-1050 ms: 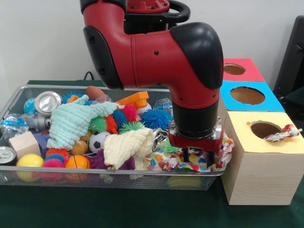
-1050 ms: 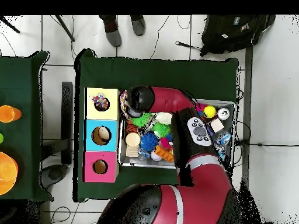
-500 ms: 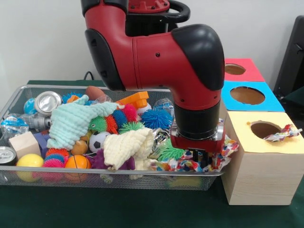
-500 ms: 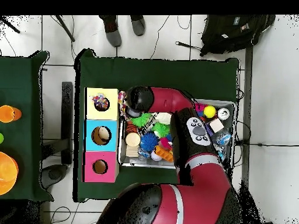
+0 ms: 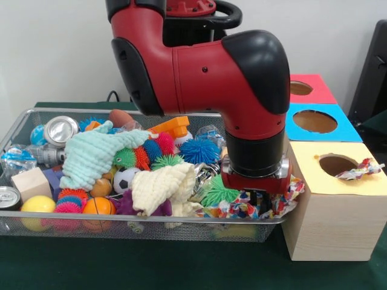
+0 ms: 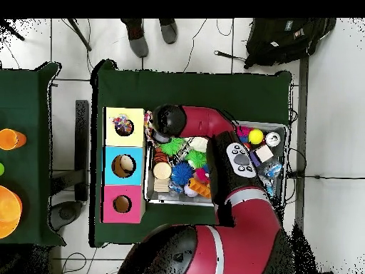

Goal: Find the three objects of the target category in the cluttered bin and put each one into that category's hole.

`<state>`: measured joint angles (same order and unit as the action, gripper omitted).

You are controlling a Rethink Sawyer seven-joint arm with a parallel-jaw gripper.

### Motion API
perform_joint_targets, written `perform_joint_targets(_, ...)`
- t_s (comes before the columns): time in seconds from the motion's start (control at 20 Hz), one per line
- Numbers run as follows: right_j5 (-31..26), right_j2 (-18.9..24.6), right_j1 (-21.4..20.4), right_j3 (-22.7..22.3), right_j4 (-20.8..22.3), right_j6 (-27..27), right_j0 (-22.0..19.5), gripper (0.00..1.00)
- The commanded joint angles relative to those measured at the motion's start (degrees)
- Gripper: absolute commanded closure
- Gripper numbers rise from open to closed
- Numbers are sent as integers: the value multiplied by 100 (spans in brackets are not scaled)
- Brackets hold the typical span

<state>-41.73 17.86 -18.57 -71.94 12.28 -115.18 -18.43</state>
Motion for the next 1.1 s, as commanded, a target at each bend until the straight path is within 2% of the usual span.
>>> perform_joint_targets(0.05,-479,146,-230,-17,-120,-132,207,100)
perform_joint_targets(0.75,-1813,-227,-288,830,-133,-202,531,100)
perform_joint_targets(1.1,-2113,-201,-215,1117,-100,-179,501,100)
